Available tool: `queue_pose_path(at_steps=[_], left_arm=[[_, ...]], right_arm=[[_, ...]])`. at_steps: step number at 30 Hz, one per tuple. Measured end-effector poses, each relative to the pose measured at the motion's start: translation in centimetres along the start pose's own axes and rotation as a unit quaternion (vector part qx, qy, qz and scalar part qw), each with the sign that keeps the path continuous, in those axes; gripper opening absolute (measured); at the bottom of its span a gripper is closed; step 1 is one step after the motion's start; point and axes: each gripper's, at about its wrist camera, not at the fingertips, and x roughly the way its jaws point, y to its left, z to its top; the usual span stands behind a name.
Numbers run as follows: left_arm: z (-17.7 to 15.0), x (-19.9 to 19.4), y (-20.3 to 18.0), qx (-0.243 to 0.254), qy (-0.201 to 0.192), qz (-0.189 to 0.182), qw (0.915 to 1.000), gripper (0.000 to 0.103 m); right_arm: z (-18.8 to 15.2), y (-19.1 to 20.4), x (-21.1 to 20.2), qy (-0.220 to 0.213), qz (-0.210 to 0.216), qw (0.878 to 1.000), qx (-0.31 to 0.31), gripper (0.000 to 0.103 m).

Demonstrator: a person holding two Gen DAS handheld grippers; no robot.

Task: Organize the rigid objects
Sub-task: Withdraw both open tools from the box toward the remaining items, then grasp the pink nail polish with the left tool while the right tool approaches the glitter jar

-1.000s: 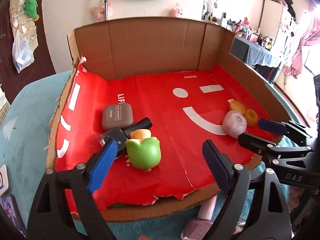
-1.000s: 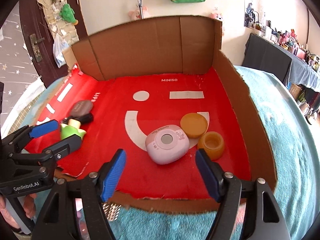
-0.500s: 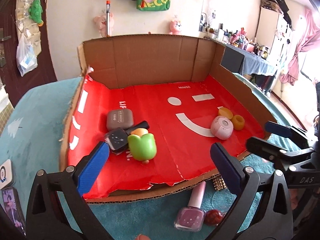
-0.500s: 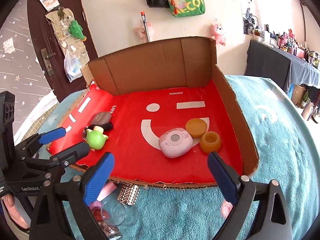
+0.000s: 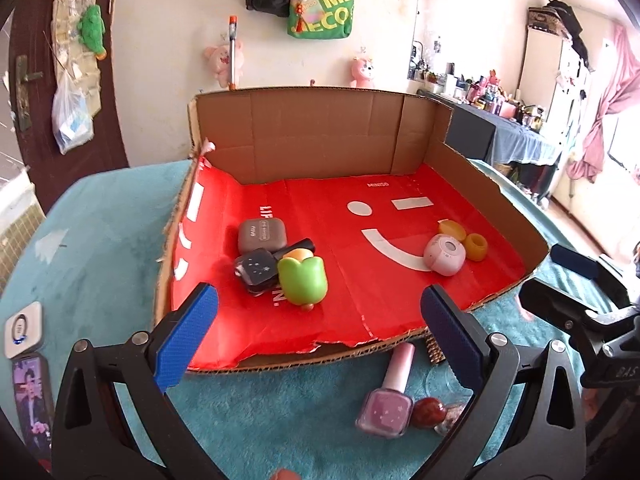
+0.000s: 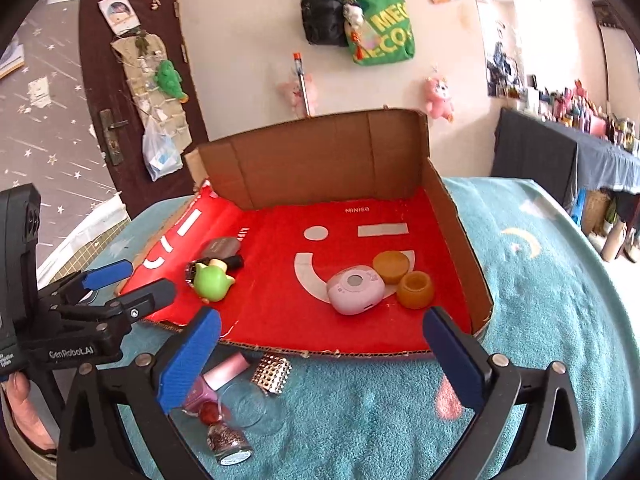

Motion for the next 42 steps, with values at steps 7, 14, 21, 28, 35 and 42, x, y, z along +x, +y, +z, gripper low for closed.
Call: queue_pose_path(at_steps=[7,14,21,28,35,42], left_arm=[[-1.3,-1.2,-0.8,0.017,-0.009,0.019,0.9996,0.103],[-2.6,-1.8,-0.7,0.015,-0.001,0.016,0.9998,0.103],[-3.6,-2.3,-0.4,0.006,0.003,0.007,0.9999,0.103],[-4.8,-2.4,-0.5,0.008,0.013,0.004,0.9999,0.103],[-5.8,-2.2,-0.4,0.002,0.03,-0.016,0.9994,0.103],[-6.8,-1.3,0.1,-0.014,0.047,-0.02,0.9986,0.103]], right_arm=[[-0.9,1.0,-1.4,-0.018,-0.01,1.0,-0.021,0.103],[-2.0,1.1,-2.4,-0.03,-0.033,0.999,-0.021,0.103],[-3.2,1.7,-3.0,-0.032,-0.035,0.998,-0.031,0.103],[-4.2,2.1,-3.0,-0.024,-0.035,0.998,-0.037,0.099],[-5.5,2.1,-2.6,-0.001,-0.022,0.999,-0.032,0.091],[-6.7,2.3,-2.1,0.018,-0.01,0.999,-0.029,0.088]])
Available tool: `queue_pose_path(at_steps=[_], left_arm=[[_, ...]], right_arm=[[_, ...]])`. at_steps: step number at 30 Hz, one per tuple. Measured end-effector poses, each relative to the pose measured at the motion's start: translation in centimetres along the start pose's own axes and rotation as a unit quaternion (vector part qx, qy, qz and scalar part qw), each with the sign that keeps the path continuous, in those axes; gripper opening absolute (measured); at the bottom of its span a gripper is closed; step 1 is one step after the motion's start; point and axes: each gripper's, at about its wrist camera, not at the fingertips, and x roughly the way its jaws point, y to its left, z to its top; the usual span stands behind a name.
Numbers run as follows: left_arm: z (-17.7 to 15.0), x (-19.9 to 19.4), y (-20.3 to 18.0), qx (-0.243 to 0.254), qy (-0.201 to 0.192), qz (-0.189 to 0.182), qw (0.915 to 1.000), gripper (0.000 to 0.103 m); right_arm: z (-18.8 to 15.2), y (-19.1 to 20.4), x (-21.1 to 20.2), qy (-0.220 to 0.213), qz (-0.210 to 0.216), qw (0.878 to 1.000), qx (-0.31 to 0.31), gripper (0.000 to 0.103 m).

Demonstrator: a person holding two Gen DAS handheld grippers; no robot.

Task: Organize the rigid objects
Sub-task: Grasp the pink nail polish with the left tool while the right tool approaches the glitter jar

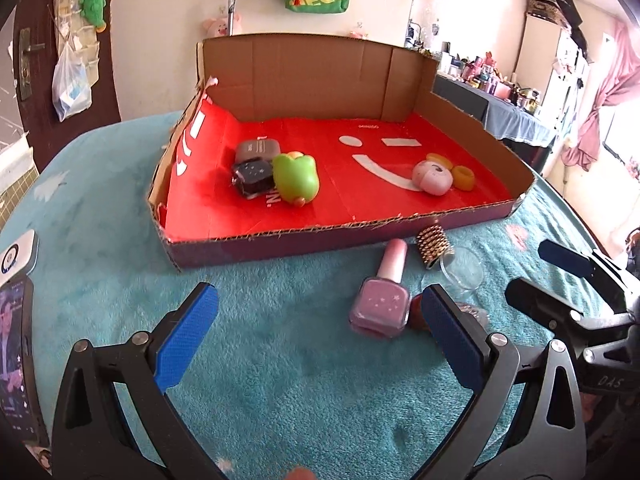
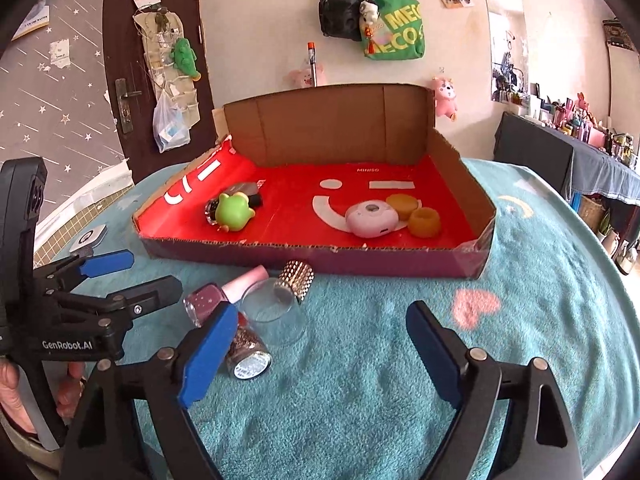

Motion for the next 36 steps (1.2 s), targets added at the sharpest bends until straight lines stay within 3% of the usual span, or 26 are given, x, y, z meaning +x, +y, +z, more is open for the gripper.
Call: queue_pose_path(at_steps=[9,15,20,30,32,36], left_arm=[[-0.4,1.3,-0.1,0.0,0.023,-0.018,0.9996,0.103],[-0.6,1.8,-0.4,0.006,0.029,-0.02,0.9994,0.101],[-0.7,2.4,-0.8,0.015,0.039,-0.026,0.9988,0.089],[-0.5,2.8,-1.0,0.016,0.044,-0.049,0.9977,0.076],[-0.6,2.9,-1.1,0.016,0.046,-0.054,0.9973,0.072],[-0.7,2.9,-1.2,0.019,0.049,-0.054,0.9972,0.071]], right_arm=[[-1.6,0.9,0.9,0.026,0.018,0.999,-0.006,0.086],[-2.3,1.6,1.6,0.043,0.036,0.998,-0.012,0.077],[-2.6,2.5,1.9,0.047,0.042,0.998,-0.026,0.069],[-2.8,4.1,3.0,0.052,0.054,0.996,-0.05,0.052],[-2.8,4.2,3.2,0.05,0.053,0.996,-0.052,0.043],[-2.8,4.3,3.2,0.048,0.061,0.995,-0.055,0.037]])
